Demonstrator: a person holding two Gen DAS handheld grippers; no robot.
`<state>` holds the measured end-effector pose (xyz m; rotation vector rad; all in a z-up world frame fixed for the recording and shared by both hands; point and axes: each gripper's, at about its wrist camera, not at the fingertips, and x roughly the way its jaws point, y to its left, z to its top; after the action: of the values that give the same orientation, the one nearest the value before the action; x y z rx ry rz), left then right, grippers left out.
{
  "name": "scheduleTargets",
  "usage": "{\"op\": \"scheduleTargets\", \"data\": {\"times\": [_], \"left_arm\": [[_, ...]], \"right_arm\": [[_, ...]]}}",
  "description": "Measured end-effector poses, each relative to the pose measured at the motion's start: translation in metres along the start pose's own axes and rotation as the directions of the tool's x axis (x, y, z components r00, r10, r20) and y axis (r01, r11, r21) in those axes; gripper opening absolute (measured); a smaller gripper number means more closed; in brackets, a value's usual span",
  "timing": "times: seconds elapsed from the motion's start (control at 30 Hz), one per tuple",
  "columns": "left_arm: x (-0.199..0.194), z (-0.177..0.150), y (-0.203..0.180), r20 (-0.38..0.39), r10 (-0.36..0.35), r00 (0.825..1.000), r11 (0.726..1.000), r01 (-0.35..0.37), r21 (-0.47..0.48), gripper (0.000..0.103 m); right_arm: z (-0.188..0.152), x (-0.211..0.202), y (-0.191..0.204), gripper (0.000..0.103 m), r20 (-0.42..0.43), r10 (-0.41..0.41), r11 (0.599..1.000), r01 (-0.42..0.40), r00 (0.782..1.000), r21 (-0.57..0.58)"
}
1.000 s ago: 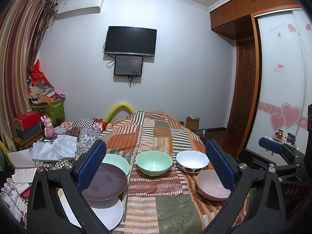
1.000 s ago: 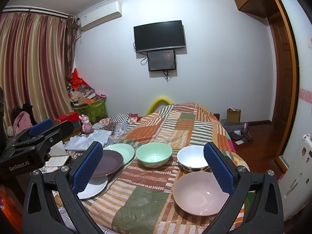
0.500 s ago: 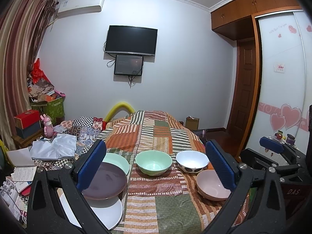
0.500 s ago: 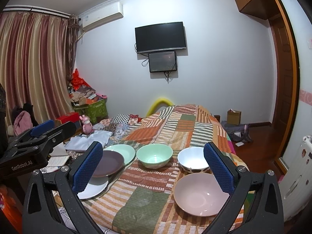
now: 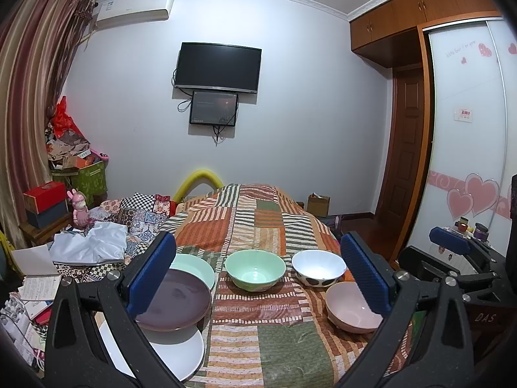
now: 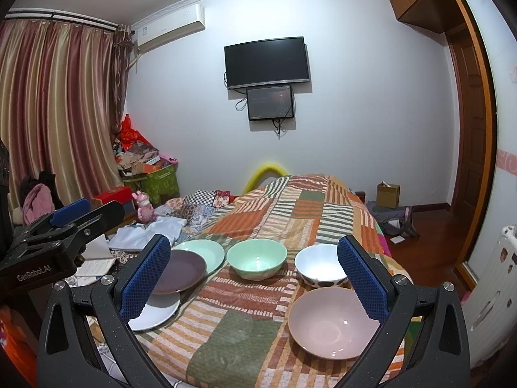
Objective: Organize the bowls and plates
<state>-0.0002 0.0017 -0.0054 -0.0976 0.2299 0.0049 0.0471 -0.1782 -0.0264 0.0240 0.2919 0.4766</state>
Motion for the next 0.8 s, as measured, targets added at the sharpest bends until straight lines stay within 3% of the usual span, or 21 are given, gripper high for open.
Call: {"op": "scheduleTargets", "data": {"times": [0.8], "left_arm": [[0.0048, -0.0011, 0.0071, -0.017, 0.007, 1.000, 1.000, -0.007, -0.009, 0.103]], "right_arm": [[0.0017, 0.0033, 0.0001, 0.103, -0.011, 0.016, 1.000, -0.016, 1.000, 0.010]]}}
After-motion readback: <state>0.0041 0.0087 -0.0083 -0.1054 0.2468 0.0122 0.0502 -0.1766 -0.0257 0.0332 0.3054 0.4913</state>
